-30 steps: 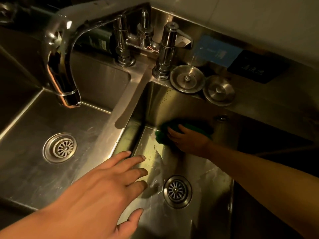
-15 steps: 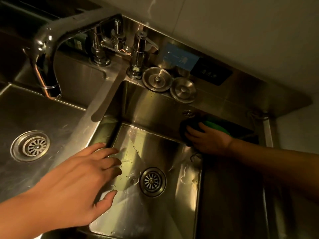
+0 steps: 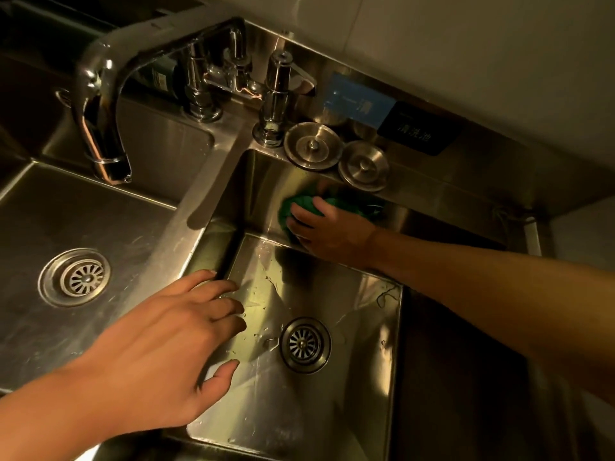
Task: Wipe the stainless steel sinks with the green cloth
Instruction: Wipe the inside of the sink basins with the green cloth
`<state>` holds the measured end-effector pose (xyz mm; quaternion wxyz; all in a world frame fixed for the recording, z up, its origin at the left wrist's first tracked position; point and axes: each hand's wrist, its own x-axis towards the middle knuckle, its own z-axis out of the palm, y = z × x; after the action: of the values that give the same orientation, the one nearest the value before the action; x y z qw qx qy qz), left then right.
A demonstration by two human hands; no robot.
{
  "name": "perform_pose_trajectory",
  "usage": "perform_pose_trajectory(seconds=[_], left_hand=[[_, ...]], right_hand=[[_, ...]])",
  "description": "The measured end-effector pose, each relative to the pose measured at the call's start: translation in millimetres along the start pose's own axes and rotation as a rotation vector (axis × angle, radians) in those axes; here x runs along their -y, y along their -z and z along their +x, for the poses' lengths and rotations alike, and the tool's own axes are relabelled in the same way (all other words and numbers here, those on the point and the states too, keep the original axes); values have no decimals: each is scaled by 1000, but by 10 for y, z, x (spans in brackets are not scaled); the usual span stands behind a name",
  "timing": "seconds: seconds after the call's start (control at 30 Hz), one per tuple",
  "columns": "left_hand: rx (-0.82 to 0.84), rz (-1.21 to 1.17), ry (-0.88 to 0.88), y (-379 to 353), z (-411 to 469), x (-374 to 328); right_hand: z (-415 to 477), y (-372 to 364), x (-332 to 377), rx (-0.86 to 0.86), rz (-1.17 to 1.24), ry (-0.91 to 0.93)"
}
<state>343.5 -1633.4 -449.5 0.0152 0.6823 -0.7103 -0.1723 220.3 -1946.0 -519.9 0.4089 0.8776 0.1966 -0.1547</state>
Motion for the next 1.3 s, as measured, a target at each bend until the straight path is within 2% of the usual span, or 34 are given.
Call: perform_pose_trajectory(seconds=[0.1, 0.23, 0.37, 0.4, 0.43, 0.57, 0.6, 0.73, 0.9, 0.97, 1.17, 1.2, 1.3], left_hand=[[27, 24, -1, 48, 10, -20], [68, 12, 6, 84, 19, -32], [91, 3, 6, 84, 5, -29], [96, 8, 6, 84, 4, -32], [100, 14, 4, 84, 6, -36], [112, 4, 5, 94, 20, -50], [106, 0, 3, 98, 28, -44], [84, -7, -14, 93, 37, -32], [112, 23, -9, 118, 52, -40], [124, 21, -13, 120, 49, -45], [99, -10, -13, 123, 35, -57], [93, -12, -11, 120, 32, -58], [94, -12, -14, 125, 39, -68]], right_hand=[[407, 44, 139, -55, 196, -82], [787, 94, 507, -87, 575, -335], [841, 111, 1133, 119, 1388, -591], [814, 113, 1297, 149, 1489, -655], [785, 104, 1443, 152, 1491, -711], [690, 47, 1811, -51, 1339, -974], [711, 45, 1858, -55, 1324, -976], [1018, -89, 1907, 59, 1303, -782], [1165, -42, 1926, 193, 1228, -776], [1096, 134, 2039, 176, 1338, -783], [809, 938, 2828, -115, 1476, -577], [751, 1011, 3024, -205, 1427, -513], [519, 1059, 3369, -315, 1166, -260]])
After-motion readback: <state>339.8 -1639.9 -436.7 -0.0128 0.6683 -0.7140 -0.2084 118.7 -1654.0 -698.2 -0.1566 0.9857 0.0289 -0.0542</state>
